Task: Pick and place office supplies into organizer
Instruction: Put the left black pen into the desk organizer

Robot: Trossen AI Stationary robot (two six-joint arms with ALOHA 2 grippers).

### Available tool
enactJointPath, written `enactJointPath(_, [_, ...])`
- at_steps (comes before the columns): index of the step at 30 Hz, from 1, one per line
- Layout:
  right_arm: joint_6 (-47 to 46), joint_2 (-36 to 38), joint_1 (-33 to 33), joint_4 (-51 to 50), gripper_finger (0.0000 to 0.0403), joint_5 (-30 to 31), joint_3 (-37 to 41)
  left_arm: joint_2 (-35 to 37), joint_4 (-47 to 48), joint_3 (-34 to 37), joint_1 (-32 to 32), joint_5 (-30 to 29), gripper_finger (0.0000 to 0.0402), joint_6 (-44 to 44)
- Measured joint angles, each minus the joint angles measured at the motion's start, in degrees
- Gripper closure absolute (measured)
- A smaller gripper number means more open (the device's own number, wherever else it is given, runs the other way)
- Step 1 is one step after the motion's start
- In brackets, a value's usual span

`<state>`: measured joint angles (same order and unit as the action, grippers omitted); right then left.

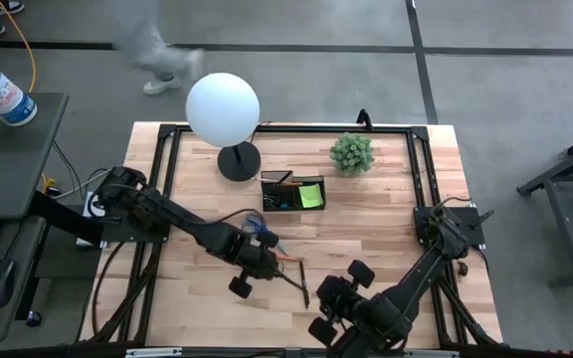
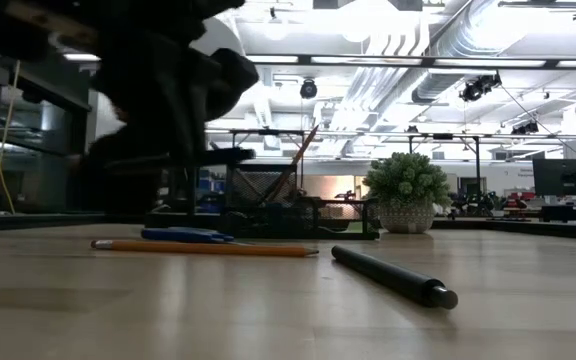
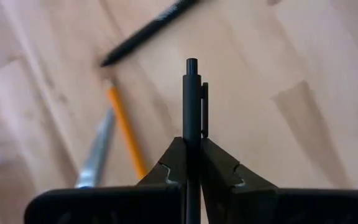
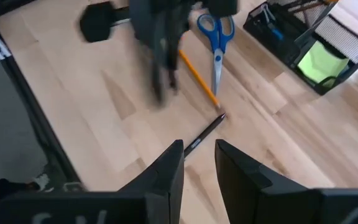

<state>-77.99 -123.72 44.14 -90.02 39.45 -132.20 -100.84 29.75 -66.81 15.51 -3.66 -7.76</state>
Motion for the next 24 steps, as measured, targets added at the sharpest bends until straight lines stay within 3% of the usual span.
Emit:
enactJointPath(8, [-5.7,0.0,2.8,0.0,0.0320,0.7,0.0,1.2,2.5,-0.2,-7.9,-1.7,0.0400,-1.0])
enactJointPath(16, [-7.1,0.0,3.5,0.0,0.0320,0.7,0.0,9.6,3.3,-0.3,-17.0,-3.4,0.0400,-2.6])
enactJointPath(21, [-6.6,0.0,3.4,0.0,0.0320,1.2,0.0,14.7,-0.8,-0.3,-24.1,-3.3,0.0401,-4.3])
enactJointPath(24, [-6.2,0.0,3.4,0.0,0.0320,2.2,0.0,16.0,-6.8,-0.3,-28.9,0.5,0.0401,-3.5])
